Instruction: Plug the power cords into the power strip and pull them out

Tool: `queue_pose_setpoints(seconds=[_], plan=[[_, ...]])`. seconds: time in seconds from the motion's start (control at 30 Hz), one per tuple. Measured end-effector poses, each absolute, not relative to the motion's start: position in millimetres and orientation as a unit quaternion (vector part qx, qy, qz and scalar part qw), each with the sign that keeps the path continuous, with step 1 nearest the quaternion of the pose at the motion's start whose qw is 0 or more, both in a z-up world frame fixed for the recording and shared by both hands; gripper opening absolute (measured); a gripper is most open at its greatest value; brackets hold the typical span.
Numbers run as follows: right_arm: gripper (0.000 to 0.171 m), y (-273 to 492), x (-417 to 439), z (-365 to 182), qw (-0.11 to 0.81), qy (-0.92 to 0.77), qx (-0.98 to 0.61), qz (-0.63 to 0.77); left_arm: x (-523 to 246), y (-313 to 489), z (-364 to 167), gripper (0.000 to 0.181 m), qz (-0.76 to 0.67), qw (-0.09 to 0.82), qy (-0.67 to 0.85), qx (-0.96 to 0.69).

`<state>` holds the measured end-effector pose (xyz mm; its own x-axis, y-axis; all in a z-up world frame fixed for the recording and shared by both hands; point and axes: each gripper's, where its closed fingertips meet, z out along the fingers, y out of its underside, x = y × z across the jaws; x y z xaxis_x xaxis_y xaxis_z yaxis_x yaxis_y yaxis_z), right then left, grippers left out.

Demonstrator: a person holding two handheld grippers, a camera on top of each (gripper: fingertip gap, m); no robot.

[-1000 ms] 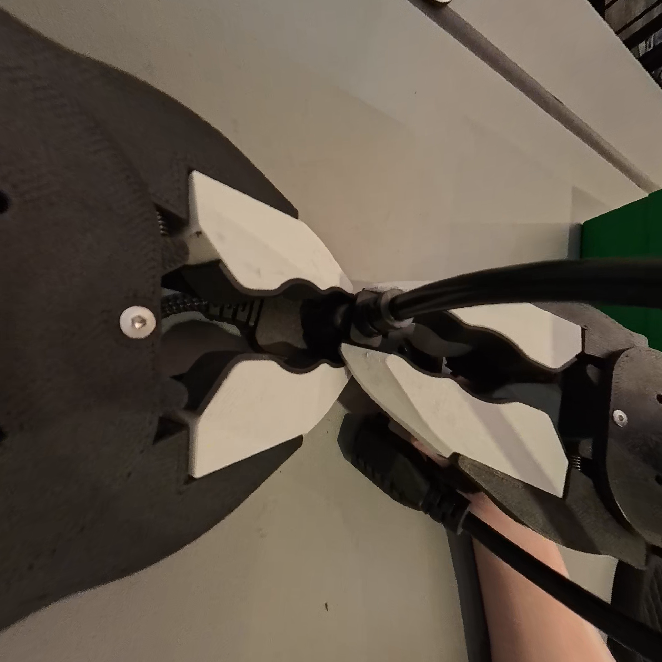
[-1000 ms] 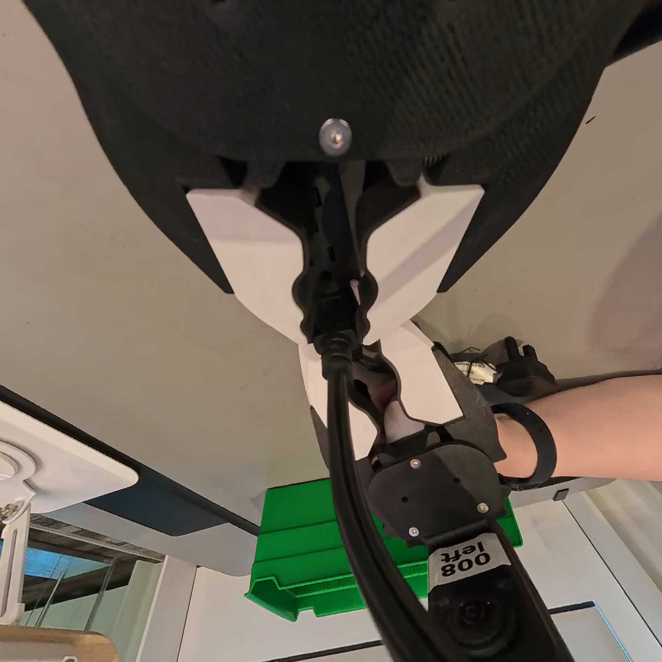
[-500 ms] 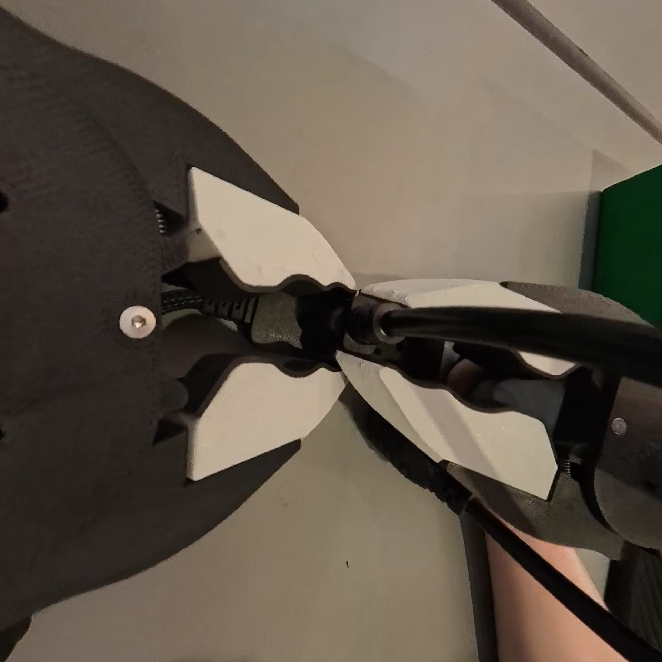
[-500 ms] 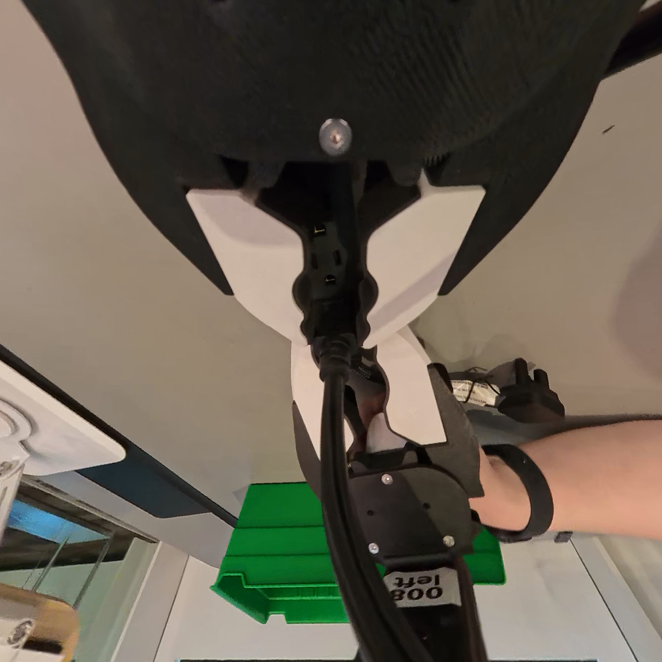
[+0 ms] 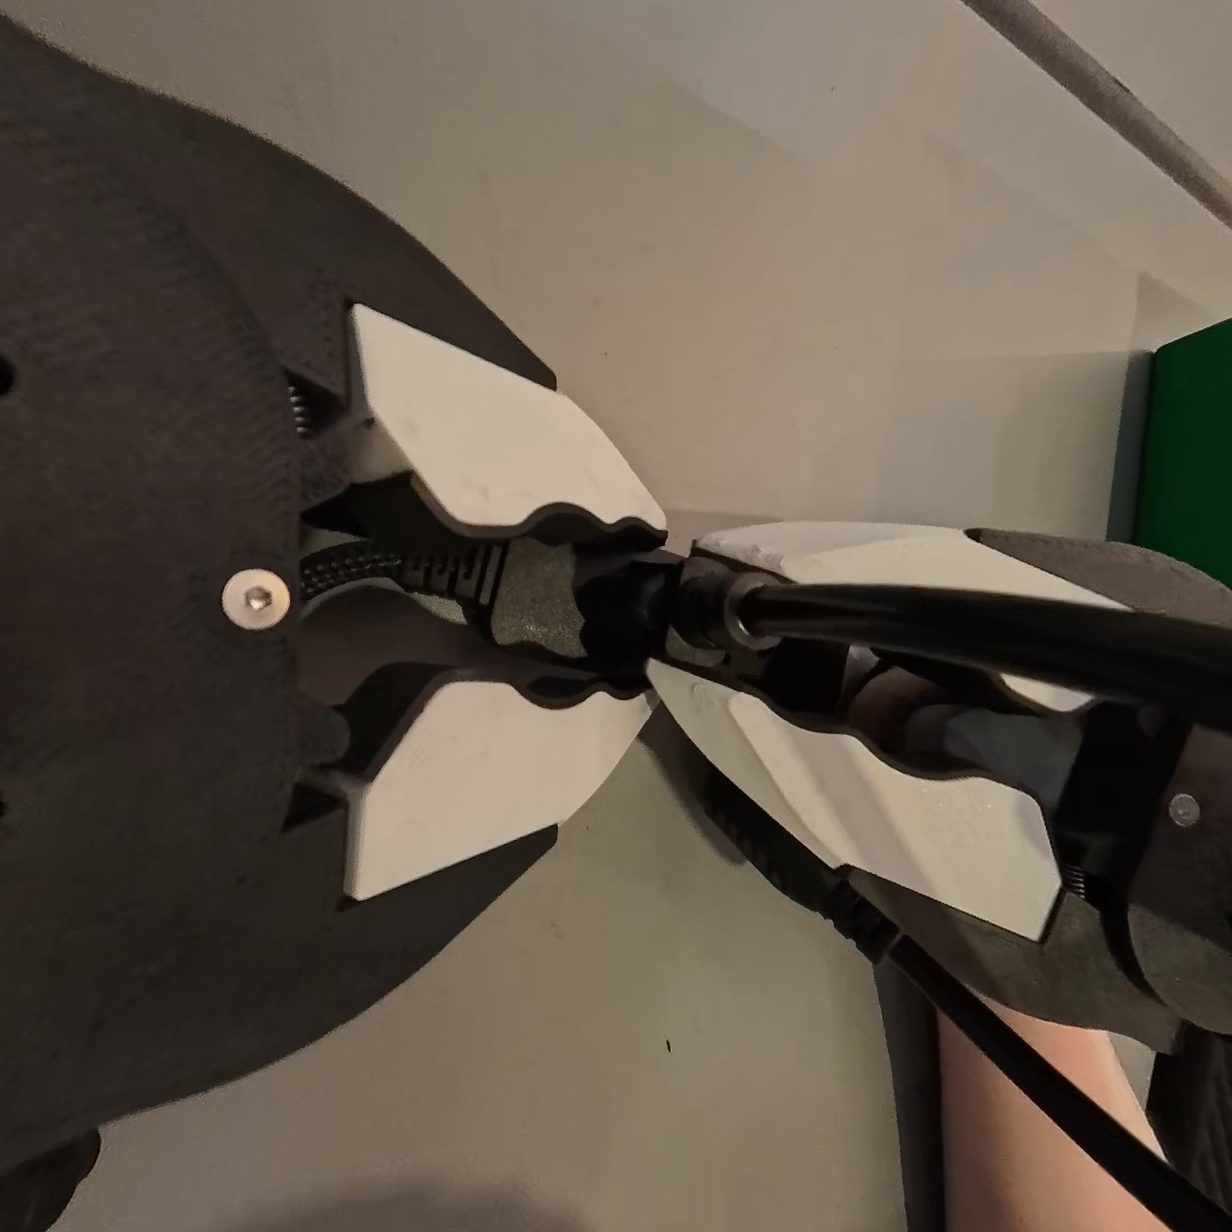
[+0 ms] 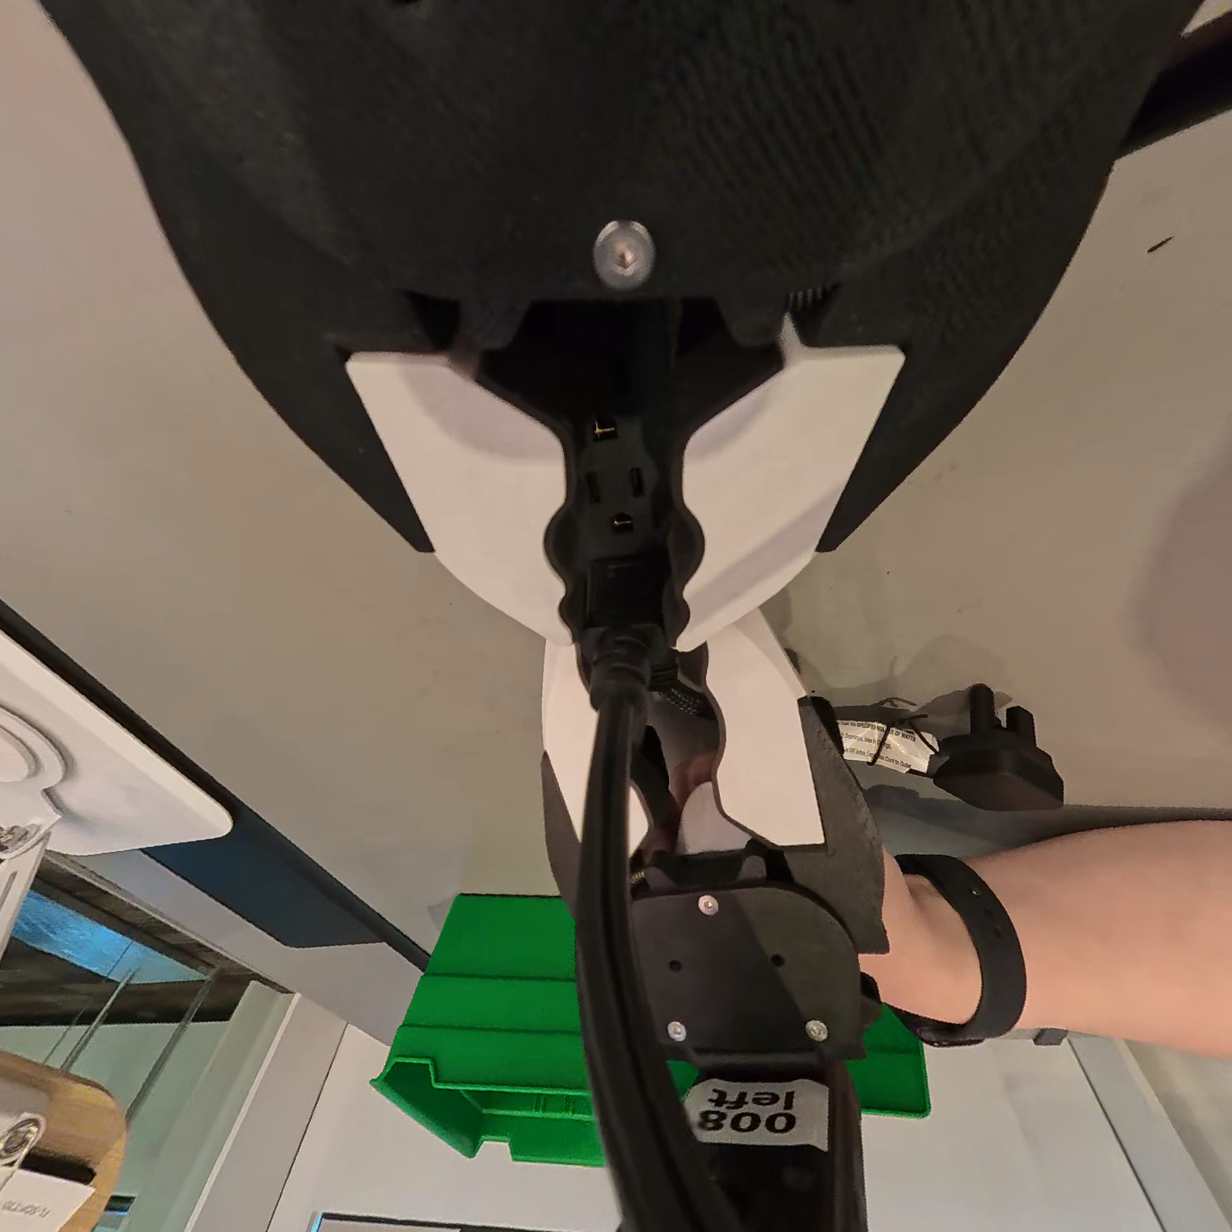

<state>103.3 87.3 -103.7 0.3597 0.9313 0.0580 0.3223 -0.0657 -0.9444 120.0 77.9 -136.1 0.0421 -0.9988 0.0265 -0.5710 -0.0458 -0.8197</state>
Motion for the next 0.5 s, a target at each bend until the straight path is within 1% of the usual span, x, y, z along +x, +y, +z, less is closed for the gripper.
queue_pose_setpoints(seconds=[0.07,0.23,0.5], plan=[[0.026,88.1,99.4,-106.4,0.48,-0.47,-0.672,0.312,120.8,77.3,-136.5,0.037,-0.324,0.329,0.612,-0.643],[0.025,88.7,99.2,-107.0,0.481,-0.466,-0.677,0.306,120.8,77.5,-136.7,0.037,-0.323,0.329,0.612,-0.643],[0.019,87.9,100.0,-102.3,0.473,-0.43,-0.688,0.343,123.1,76.6,-138.2,0.038,-0.311,0.337,0.62,-0.636]])
